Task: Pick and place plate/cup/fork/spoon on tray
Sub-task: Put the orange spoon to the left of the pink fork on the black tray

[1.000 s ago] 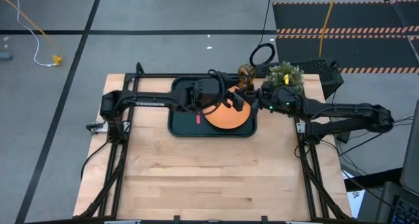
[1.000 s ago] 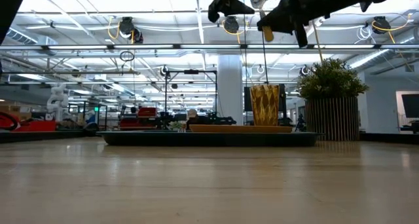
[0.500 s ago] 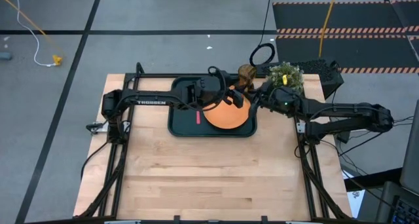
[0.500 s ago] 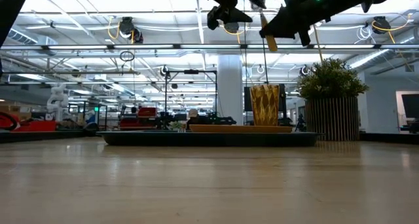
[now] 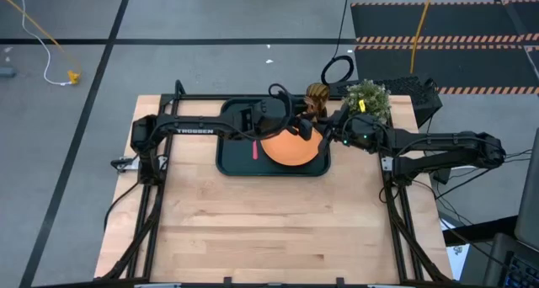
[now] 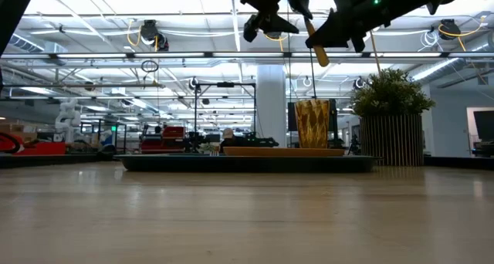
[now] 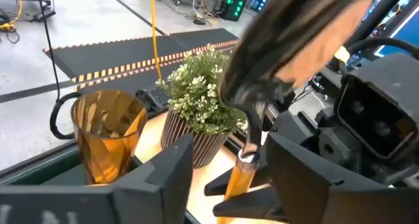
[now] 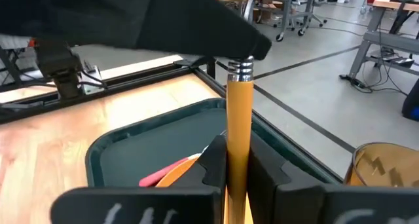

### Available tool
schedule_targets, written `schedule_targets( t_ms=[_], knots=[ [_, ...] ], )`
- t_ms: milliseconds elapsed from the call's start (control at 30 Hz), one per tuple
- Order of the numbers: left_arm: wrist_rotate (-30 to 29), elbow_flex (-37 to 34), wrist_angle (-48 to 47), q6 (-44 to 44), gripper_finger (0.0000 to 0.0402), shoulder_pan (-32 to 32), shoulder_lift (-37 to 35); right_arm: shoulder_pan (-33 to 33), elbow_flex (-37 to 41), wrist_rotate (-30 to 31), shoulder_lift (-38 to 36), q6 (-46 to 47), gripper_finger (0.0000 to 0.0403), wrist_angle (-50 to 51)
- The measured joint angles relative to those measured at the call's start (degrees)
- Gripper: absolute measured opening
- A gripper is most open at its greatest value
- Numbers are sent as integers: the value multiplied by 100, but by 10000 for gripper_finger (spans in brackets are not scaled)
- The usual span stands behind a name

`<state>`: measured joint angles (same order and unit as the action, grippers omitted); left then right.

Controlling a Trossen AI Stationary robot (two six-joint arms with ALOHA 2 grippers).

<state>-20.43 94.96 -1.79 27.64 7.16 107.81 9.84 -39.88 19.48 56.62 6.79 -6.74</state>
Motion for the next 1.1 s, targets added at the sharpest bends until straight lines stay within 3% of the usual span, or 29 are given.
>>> schedule_targets(
  t_ms=[633, 800, 967, 1100],
  knots=[
    [63, 11, -188, 454, 24, -9, 0, -211, 0, 171, 140, -218, 18, 113],
    [44, 13, -211, 463, 20, -17, -2, -211, 0, 168, 140, -173, 35, 107],
    [-67, 0, -360, 442, 29, 46, 0, -205, 0, 61, 76, -14, 81, 94],
    [166, 0, -334, 441, 19, 107, -45, -214, 0, -27, -62, 212, 119, 103]
  ],
)
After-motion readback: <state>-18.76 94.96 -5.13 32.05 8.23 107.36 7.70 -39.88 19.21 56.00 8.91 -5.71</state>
